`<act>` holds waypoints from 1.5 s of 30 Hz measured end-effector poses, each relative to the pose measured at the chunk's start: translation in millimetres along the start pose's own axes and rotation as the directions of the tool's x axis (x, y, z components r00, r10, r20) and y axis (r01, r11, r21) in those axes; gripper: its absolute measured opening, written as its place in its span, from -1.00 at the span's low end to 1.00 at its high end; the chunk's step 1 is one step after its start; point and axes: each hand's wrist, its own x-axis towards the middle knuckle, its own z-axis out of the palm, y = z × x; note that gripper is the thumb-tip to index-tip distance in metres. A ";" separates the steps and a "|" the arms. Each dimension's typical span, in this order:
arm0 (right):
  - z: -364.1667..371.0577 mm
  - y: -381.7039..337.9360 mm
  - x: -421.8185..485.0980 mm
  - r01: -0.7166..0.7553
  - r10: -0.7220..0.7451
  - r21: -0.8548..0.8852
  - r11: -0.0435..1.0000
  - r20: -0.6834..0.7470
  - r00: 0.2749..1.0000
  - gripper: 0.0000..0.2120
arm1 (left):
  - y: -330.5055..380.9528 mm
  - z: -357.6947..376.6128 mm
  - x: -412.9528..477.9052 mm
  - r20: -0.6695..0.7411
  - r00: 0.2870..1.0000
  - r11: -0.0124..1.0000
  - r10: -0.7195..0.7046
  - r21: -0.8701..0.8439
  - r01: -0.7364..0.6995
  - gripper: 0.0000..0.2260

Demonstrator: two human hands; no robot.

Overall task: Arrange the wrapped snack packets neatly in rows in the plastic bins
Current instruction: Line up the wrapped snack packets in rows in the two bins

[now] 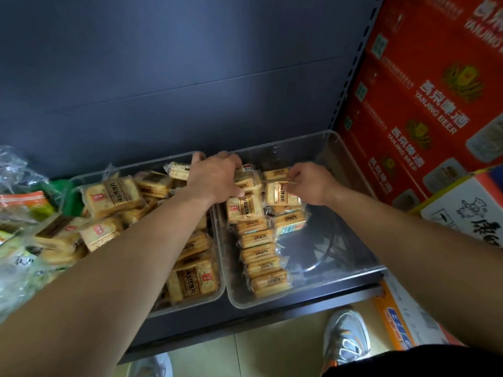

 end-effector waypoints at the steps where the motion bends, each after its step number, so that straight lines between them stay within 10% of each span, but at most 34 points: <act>1: 1.4 0.1 1.7 -0.003 0.003 -0.005 1.000 -0.029 1.000 -0.53 | 0.3 -0.2 0.4 -0.016 1.000 1.000 0.006 0.008 -0.006 -0.49; 10: 5.5 2.7 2.9 0.016 -0.022 -0.060 0.998 -0.105 0.994 -0.58 | -15.7 -4.1 -5.5 -0.125 0.992 0.995 0.003 -0.095 -0.015 -0.91; 27: 4.8 2.5 4.3 0.021 -0.025 -0.048 0.999 -0.084 0.996 -0.63 | -16.8 -2.8 1.4 0.026 0.997 0.997 0.073 -0.035 -0.072 -0.41; 39: 0.2 6.2 15.4 -0.032 0.028 -0.020 0.999 -0.164 0.986 -0.85 | -20.5 0.6 3.1 -0.065 0.995 0.996 0.078 -0.037 -0.081 -0.60; 45: -1.1 16.4 8.6 0.089 -0.089 -0.017 0.996 0.009 0.996 -0.57 | -22.4 -1.0 -3.1 -0.091 0.995 0.966 0.036 -0.250 -0.058 -0.83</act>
